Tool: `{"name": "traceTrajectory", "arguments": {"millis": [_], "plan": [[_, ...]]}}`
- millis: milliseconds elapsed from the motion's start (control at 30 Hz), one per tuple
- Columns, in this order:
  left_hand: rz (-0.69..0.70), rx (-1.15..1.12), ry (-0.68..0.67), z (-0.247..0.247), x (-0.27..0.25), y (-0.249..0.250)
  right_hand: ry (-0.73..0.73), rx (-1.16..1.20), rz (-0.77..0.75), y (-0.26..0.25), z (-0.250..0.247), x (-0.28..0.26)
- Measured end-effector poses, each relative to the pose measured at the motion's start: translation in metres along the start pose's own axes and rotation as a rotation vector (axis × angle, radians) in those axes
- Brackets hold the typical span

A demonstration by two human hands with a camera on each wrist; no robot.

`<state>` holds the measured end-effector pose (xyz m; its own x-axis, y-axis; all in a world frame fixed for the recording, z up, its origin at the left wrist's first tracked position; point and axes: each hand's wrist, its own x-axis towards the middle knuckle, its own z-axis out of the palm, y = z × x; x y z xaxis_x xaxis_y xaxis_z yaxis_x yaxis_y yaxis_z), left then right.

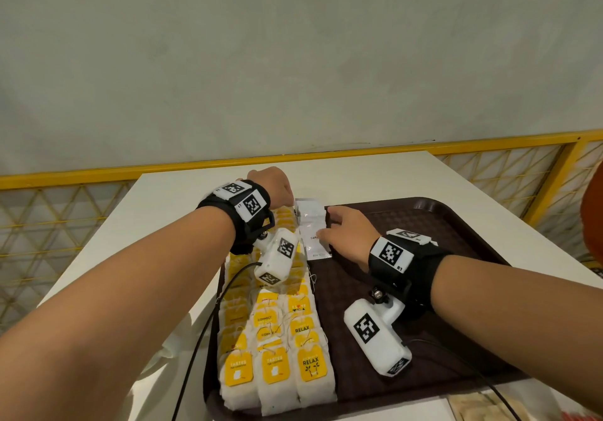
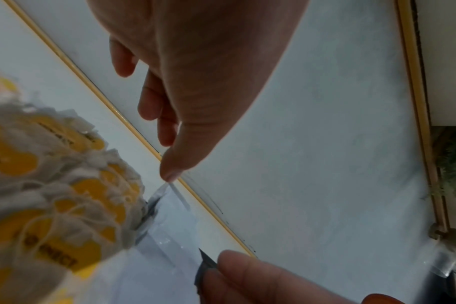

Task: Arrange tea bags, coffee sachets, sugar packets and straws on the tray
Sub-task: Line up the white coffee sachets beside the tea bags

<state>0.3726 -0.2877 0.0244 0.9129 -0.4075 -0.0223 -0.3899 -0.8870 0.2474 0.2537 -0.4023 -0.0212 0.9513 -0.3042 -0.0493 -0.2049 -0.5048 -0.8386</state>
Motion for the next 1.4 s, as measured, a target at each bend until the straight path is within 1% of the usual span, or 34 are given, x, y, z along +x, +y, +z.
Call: {"name": "traceTrajectory", "arguments": {"millis": [67,167,233,333,433,533,633,733,900,1067,1267,1400], "plan": [[-0.004,-0.005,0.008,-0.002,-0.001,-0.002,-0.025,0.051,0.001,-0.003,0.003,0.000],[-0.009,0.000,0.006,-0.002,-0.002,-0.003,-0.051,0.042,-0.021,0.002,0.011,0.009],[-0.009,0.002,0.007,-0.002,-0.002,-0.003,-0.065,0.029,-0.009,0.002,0.014,0.012],[-0.011,0.000,0.011,-0.002,-0.001,-0.004,-0.039,-0.028,0.007,0.002,0.013,0.010],[-0.014,0.002,0.013,-0.003,0.000,-0.004,0.008,-0.006,0.031,0.003,0.014,0.011],[-0.020,-0.002,0.018,-0.003,0.000,-0.004,0.027,-0.003,0.022,0.002,0.013,0.015],[-0.019,0.012,0.015,-0.001,0.001,-0.001,0.017,0.014,-0.002,0.007,0.017,0.025],[-0.010,0.012,0.006,0.002,0.002,0.002,-0.011,0.012,0.013,0.006,0.018,0.027],[-0.044,-0.002,0.016,0.007,0.005,0.002,0.023,0.012,0.025,0.012,0.023,0.035],[-0.050,-0.045,-0.007,0.008,0.004,0.005,0.045,0.027,0.048,0.005,0.015,0.029],[-0.014,-0.044,-0.044,0.006,-0.002,0.010,0.014,0.030,0.030,0.006,0.016,0.031],[-0.009,-0.026,-0.044,0.005,-0.005,0.012,0.039,0.039,0.022,0.008,0.016,0.033]]}}
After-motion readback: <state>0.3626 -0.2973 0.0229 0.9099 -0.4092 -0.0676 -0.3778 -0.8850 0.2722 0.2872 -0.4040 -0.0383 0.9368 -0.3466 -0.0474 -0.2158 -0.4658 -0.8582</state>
